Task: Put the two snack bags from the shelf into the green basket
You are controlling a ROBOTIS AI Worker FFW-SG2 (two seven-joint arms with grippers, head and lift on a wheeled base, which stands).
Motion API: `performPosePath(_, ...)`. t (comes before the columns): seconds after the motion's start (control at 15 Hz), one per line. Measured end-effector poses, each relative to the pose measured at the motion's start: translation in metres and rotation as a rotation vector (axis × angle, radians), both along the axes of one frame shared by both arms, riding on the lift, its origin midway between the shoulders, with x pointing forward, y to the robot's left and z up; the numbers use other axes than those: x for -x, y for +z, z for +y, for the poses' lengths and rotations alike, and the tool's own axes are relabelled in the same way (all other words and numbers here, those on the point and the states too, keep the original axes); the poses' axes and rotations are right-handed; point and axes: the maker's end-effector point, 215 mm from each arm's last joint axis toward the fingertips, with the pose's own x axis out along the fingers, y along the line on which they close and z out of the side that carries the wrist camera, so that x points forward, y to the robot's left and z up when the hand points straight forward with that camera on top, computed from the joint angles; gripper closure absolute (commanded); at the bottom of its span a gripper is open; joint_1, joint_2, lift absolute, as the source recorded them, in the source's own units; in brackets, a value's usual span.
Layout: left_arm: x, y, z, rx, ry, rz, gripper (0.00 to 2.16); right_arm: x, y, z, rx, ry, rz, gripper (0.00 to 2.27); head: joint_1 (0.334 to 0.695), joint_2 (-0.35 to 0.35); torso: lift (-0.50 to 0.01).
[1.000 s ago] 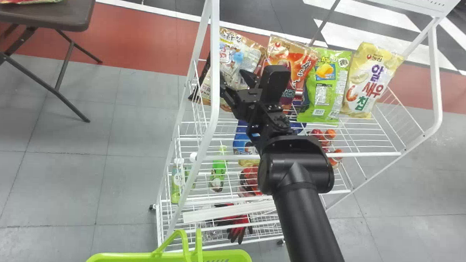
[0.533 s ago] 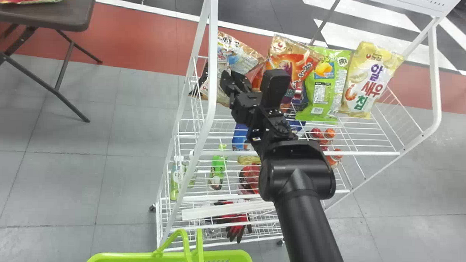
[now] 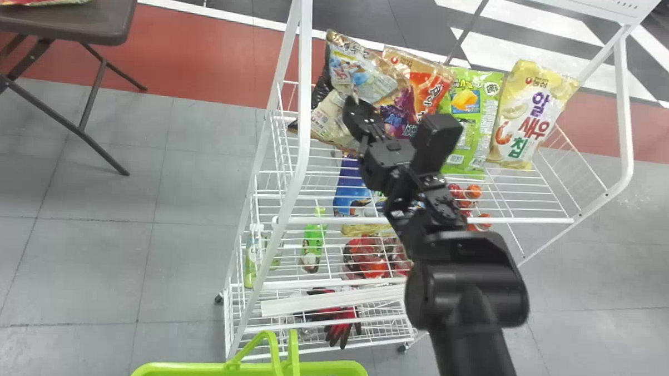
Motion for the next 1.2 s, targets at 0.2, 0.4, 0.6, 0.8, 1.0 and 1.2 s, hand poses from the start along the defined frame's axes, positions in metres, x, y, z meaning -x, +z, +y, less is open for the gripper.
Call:
performPosePath(0.2,-0.003,0.003,0.0,0.0,0.002,-0.011,2.11,0.044,0.017,-0.018,-0.039,0.006,0.032,2.25,0.695,-0.35,-0.001)
performPosePath(0.4,-0.007,0.007,-0.001,-0.005,0.002,-0.024,2.11,0.093,0.027,-0.051,-0.062,-0.015,0.107,2.25,0.695,-0.35,-0.001)
performPosePath(0.6,-0.014,0.007,-0.002,-0.015,0.003,-0.032,2.11,0.141,0.019,-0.081,-0.111,-0.021,0.245,2.25,0.695,-0.35,-0.001)
performPosePath(0.8,-0.021,0.009,-0.008,-0.016,0.001,-0.041,2.11,0.201,-0.013,-0.092,-0.209,0.008,0.469,2.25,0.695,-0.35,-0.001)
performPosePath(1.0,-0.023,0.011,-0.013,-0.021,-0.008,-0.045,2.11,0.261,-0.039,-0.086,-0.349,0.044,0.675,2.25,0.695,-0.35,-0.001)
performPosePath(1.2,-0.023,0.013,-0.014,-0.021,-0.011,-0.05,2.11,0.315,-0.055,-0.063,-0.468,0.087,0.87,2.25,0.695,-0.35,-0.001)
